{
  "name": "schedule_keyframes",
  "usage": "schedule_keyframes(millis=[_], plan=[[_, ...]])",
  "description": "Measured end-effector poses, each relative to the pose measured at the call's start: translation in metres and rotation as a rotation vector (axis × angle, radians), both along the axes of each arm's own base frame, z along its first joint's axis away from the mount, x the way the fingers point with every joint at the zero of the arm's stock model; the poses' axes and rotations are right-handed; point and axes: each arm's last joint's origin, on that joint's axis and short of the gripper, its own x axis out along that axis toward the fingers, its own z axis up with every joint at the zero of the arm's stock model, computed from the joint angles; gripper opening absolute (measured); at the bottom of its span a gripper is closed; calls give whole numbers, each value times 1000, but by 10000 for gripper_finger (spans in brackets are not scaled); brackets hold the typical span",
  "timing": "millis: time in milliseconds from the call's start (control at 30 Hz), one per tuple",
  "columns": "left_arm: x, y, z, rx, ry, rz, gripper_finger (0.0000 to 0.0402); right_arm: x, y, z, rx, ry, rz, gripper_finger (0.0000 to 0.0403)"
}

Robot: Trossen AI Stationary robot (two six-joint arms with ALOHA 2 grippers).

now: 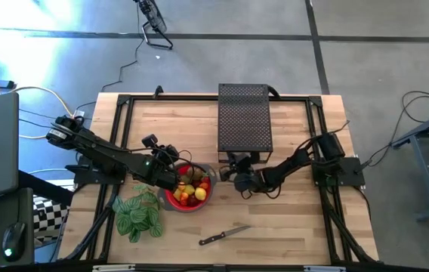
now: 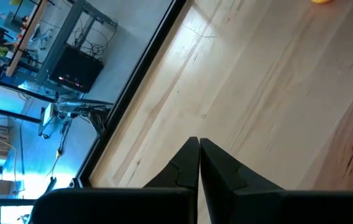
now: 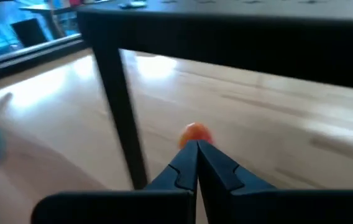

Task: Pick & Place Fruit
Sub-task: Adjust the shelf

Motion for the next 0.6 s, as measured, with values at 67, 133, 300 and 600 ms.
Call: schedule_keyframes(millis=[67,133,300,600], plan=[[0,0,0,-1,0,0,9,-2,1,-1,-21,9,-24,3],[0,0,0,-1,0,0,9,-2,-1,-1,-29,13,-40,3],[0,0,0,-2,0,0,9,-3,-4,-5,-14,52,-26,3],[0,0,0,-2,0,0,9,-15,13,-11,-28,18,-95,3]])
